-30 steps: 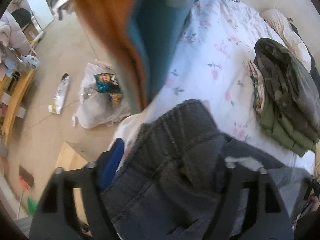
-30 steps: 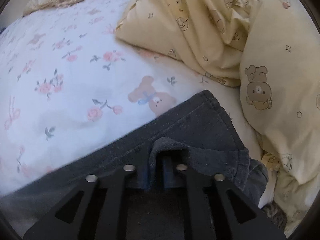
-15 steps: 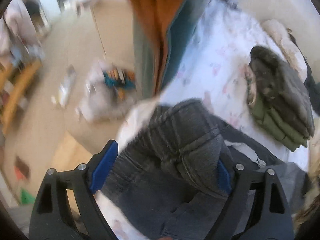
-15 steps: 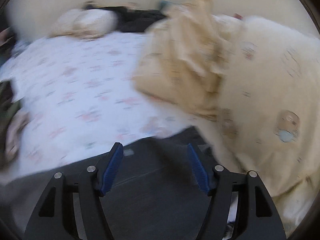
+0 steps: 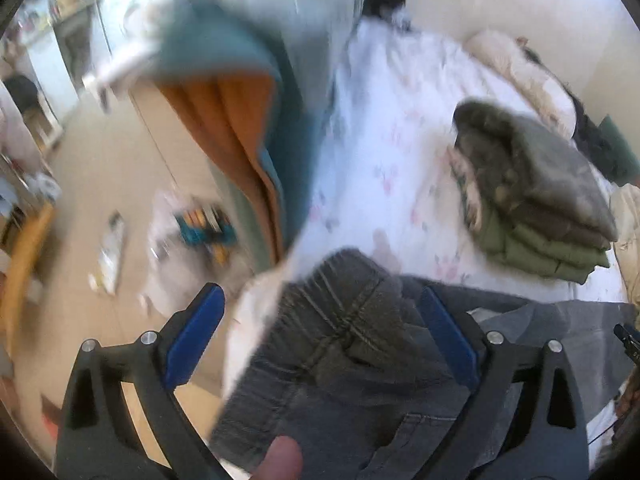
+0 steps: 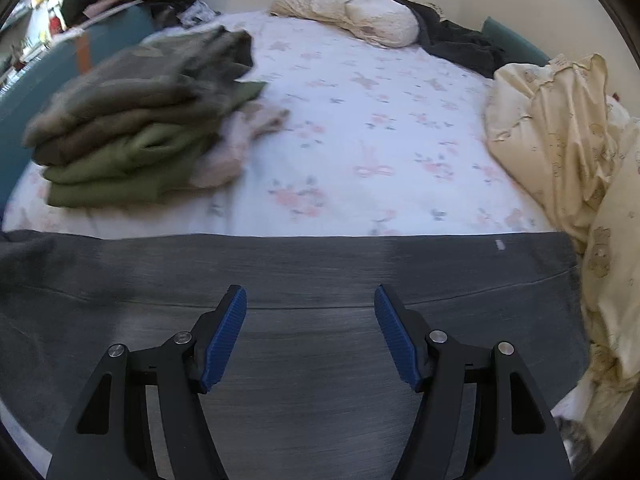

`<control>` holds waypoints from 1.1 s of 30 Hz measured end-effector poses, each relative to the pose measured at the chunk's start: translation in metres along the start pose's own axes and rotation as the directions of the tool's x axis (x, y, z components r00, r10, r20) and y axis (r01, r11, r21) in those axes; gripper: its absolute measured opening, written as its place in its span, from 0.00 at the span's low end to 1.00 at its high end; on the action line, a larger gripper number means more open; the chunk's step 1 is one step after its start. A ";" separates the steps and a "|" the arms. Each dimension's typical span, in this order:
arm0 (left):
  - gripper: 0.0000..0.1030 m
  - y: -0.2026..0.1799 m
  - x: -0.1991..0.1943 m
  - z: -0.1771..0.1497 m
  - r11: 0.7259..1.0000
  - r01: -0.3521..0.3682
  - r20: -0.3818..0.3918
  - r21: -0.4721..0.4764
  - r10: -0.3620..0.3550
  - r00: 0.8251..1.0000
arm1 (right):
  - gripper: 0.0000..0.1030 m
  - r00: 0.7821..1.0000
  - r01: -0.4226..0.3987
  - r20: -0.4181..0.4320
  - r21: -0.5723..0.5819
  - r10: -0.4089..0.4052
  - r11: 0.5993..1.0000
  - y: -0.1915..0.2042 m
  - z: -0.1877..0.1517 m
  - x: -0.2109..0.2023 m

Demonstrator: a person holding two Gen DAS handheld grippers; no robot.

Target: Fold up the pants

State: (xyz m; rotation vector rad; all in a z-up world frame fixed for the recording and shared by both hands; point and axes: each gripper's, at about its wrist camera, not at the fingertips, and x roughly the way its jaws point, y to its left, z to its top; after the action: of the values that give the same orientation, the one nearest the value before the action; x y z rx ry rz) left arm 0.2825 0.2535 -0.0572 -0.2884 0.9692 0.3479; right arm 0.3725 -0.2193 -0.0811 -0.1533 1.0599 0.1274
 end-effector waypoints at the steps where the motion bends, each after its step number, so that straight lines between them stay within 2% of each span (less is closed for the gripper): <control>1: 0.94 0.002 -0.014 0.000 1.000 0.000 0.040 0.000 0.000 0.999 | 0.67 0.999 -0.040 0.006 -0.017 0.040 0.999 0.007 0.001 -0.002; 3: 0.94 -0.001 -0.028 0.001 0.999 0.035 0.091 0.033 -0.038 0.995 | 0.66 0.996 -0.084 0.003 -0.056 0.084 0.995 0.029 0.001 -0.005; 4: 0.94 -0.009 -0.025 -0.001 0.995 0.060 0.069 0.078 -0.065 0.995 | 0.65 0.989 -0.146 -0.013 -0.080 0.146 0.986 0.047 0.000 -0.004; 5: 0.92 -0.021 -0.015 -0.007 0.985 0.101 0.000 0.141 -0.102 0.995 | 0.63 0.981 -0.193 -0.021 -0.091 0.192 0.977 0.061 -0.001 -0.003; 6: 0.87 -0.033 -0.002 -0.015 0.968 0.157 -0.091 0.197 -0.141 0.986 | 0.55 0.973 -0.230 -0.027 -0.099 0.228 0.968 0.074 -0.003 -0.002; 7: 0.72 -0.046 0.013 -0.027 0.947 0.208 -0.183 0.245 -0.165 0.969 | 0.48 0.959 -0.283 -0.043 -0.101 0.280 0.954 0.096 -0.005 0.002; 8: 0.62 -0.054 0.020 -0.034 0.937 0.223 -0.224 0.270 -0.165 0.961 | 0.44 0.948 -0.319 -0.056 -0.099 0.315 0.943 0.110 -0.007 0.006; 9: 0.60 -0.063 0.029 -0.042 0.926 0.227 -0.251 0.303 -0.152 0.956 | 0.35 0.932 -0.360 -0.075 -0.100 0.354 0.927 0.129 -0.010 0.013; 10: 0.57 -0.070 0.037 -0.048 0.921 0.201 -0.245 0.333 -0.121 0.962 | 0.30 0.923 -0.383 -0.091 -0.105 0.374 0.918 0.145 -0.013 0.020; 13: 0.36 -0.077 0.063 -0.049 0.925 0.105 -0.181 0.365 -0.040 0.983 | 0.26 0.905 -0.419 -0.133 -0.117 0.404 0.901 0.185 -0.020 0.043; 15: 0.34 -0.071 0.085 -0.041 0.952 0.074 -0.165 0.298 -0.025 0.986 | 0.26 0.920 -0.383 -0.139 -0.132 0.366 0.914 0.204 -0.018 0.065; 16: 0.32 -0.064 0.096 -0.036 0.965 0.064 -0.162 0.254 -0.023 0.987 | 0.23 0.937 -0.339 -0.131 -0.116 0.324 0.934 0.210 -0.014 0.080; 17: 0.32 -0.063 0.109 -0.034 0.969 0.045 -0.171 0.243 -0.003 0.985 | 0.23 0.945 -0.316 -0.120 -0.097 0.304 0.944 0.210 -0.011 0.089; 19: 0.32 -0.071 0.121 -0.037 0.961 0.000 -0.161 0.276 0.047 0.986 | 0.20 0.956 -0.283 -0.083 -0.023 0.280 0.959 0.206 -0.006 0.099; 21: 0.32 -0.082 0.123 -0.037 0.950 -0.057 -0.139 0.306 0.104 0.985 | 0.20 0.959 -0.274 -0.077 -0.011 0.273 0.962 0.207 -0.003 0.098; 23: 0.32 -0.085 0.118 -0.036 0.952 -0.078 -0.144 0.296 0.125 0.982 | 0.20 0.946 -0.311 -0.099 0.005 0.310 0.951 0.201 -0.005 0.091; 24: 0.35 -0.087 0.110 -0.034 0.959 -0.061 -0.148 0.276 0.106 0.983 | 0.20 0.944 -0.319 -0.093 0.002 0.318 0.948 0.195 -0.007 0.085; 25: 0.46 -0.087 0.102 -0.034 0.965 -0.020 -0.153 0.260 0.062 0.986 | 0.20 0.948 -0.313 -0.064 -0.010 0.312 0.950 0.180 -0.010 0.073; 26: 0.51 -0.085 0.094 -0.033 0.968 0.048 -0.163 0.246 -0.007 0.987 | 0.20 0.953 -0.302 -0.041 -0.014 0.301 0.953 0.166 -0.013 0.064; 27: 0.51 -0.087 0.084 -0.035 0.964 0.114 -0.166 0.239 -0.075 0.983 | 0.20 0.957 -0.290 -0.020 -0.009 0.290 0.957 0.150 -0.016 0.056; 28: 0.51 -0.090 0.075 -0.036 0.959 0.144 -0.148 0.244 -0.110 0.983 | 0.20 0.964 -0.266 0.010 0.014 0.266 0.964 0.118 -0.021 0.044; 30: 0.51 -0.095 0.060 -0.034 0.953 0.165 -0.062 0.253 -0.154 0.986 | 0.20 0.978 -0.205 0.041 0.062 0.203 0.977 0.070 -0.029 0.032; 32: 0.51 -0.092 0.059 -0.030 0.958 0.139 -0.009 0.250 -0.142 0.990 | 0.20 0.997 -0.067 0.058 0.138 0.059 0.988 -0.009 -0.041 0.022; 33: 0.50 -0.091 0.068 -0.028 0.964 0.114 -0.013 0.239 -0.114 0.993 | 0.20 0.998 -0.011 0.056 0.176 0.001 0.984 -0.035 -0.047 0.016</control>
State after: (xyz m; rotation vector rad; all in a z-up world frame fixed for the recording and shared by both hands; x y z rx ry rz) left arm 0.3340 0.1705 -0.1215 -0.1226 0.9788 0.1234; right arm 0.3460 -0.2615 -0.1158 0.0135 1.0107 0.0428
